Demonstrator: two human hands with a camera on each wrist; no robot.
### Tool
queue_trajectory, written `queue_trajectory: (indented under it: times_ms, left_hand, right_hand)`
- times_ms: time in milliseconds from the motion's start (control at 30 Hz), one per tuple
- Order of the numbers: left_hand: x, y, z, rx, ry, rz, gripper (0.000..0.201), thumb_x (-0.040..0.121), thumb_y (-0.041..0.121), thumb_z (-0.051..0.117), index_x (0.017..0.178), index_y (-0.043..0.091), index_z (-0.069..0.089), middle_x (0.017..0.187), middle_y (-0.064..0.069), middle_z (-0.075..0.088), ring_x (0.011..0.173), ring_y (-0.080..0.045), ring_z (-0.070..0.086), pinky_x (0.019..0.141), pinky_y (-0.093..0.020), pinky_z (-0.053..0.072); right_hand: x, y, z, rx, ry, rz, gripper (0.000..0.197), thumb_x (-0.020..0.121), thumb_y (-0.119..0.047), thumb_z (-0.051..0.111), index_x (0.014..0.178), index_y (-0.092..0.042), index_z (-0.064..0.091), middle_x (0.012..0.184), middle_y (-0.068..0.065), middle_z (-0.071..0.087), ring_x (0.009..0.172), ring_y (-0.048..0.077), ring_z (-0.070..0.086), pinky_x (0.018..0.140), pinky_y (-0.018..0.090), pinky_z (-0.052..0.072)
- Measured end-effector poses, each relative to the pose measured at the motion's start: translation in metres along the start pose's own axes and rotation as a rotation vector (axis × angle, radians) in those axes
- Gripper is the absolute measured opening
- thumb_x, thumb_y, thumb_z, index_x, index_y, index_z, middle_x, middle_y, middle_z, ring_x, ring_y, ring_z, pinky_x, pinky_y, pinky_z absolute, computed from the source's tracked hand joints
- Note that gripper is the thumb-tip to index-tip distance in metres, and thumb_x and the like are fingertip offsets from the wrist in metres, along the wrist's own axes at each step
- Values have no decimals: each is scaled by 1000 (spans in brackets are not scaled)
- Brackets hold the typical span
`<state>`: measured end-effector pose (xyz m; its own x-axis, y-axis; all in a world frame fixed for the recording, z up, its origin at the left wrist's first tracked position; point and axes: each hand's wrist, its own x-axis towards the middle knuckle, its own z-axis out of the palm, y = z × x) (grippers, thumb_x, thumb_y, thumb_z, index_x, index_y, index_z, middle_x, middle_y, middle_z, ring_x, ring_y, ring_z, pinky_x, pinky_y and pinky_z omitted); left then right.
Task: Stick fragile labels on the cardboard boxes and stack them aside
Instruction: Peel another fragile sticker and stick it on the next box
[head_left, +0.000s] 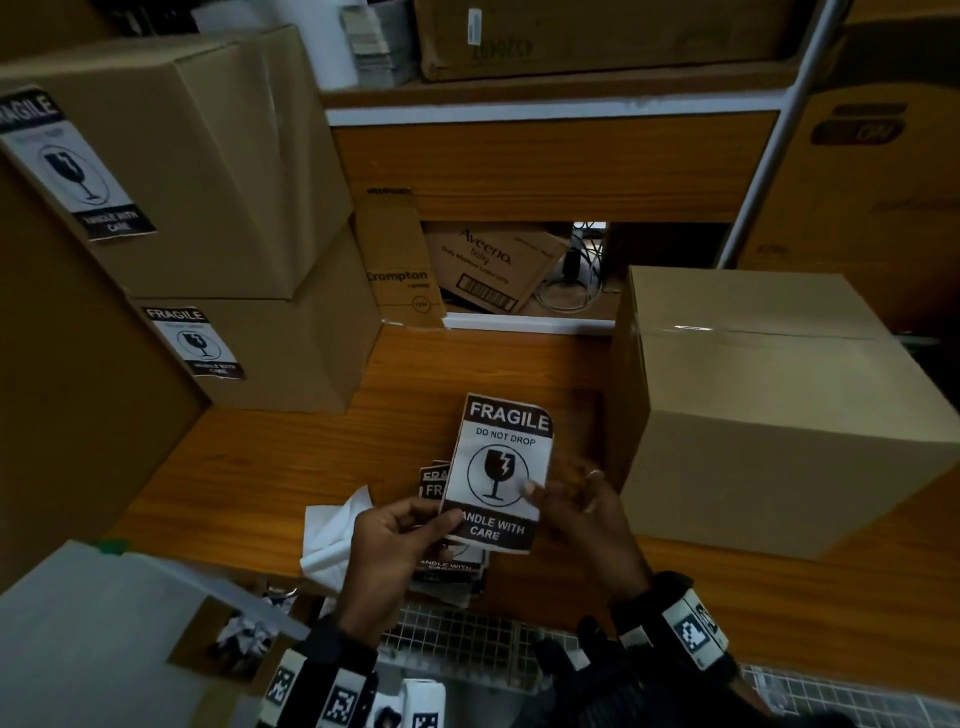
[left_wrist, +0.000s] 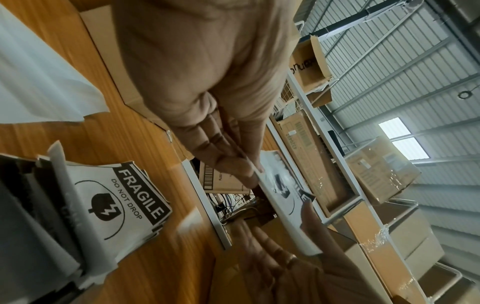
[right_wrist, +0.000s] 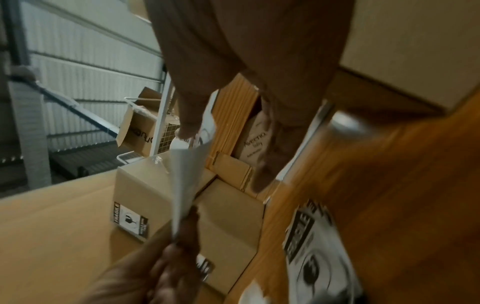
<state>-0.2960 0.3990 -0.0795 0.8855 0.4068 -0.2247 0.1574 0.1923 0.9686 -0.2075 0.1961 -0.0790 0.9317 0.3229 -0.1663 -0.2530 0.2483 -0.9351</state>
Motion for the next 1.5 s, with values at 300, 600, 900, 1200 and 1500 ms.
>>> queue_trajectory:
  times_ms: [300,600,900,1200,1500]
  left_hand:
    - [-6,10,8,-233,-101,-43,29,86,10,66,112,-4,69,104,-22,76,91,-31,76,67,-31,61]
    - [-7,6,10,-120,-162,14,28,80,10,74,104,-5,72,95,-25,76,81,-28,75,65,-29,59]
    - [-8,1,9,-149,-188,51,26,83,3,71,106,-7,72,96,-28,75,81,-29,74,64,-29,59]
    - [-9,-1,10,-139,-228,85,23,88,3,66,107,-9,67,92,-24,75,77,-25,73,64,-28,59]
    - [-4,-1,17,-120,-266,205,9,86,11,70,93,5,73,85,-20,73,76,-24,69,71,-30,57]
  right_hand:
    - [-3,5,4,-30,-49,-95,40,87,3,73,126,-6,67,120,10,75,109,25,73,85,33,62]
    - [-13,1,3,-85,-40,-186,40,88,5,72,125,-8,67,116,2,77,107,22,74,84,30,61]
    - [-18,-1,3,-70,-35,-183,44,87,4,73,129,-6,65,118,4,76,110,23,73,88,33,61]
    - [-20,0,1,-62,-41,-141,39,87,3,74,124,-6,67,117,10,76,107,26,74,82,33,62]
    - [-25,-1,11,-179,-19,-106,71,74,3,86,127,-29,51,114,-10,73,103,4,71,72,15,57]
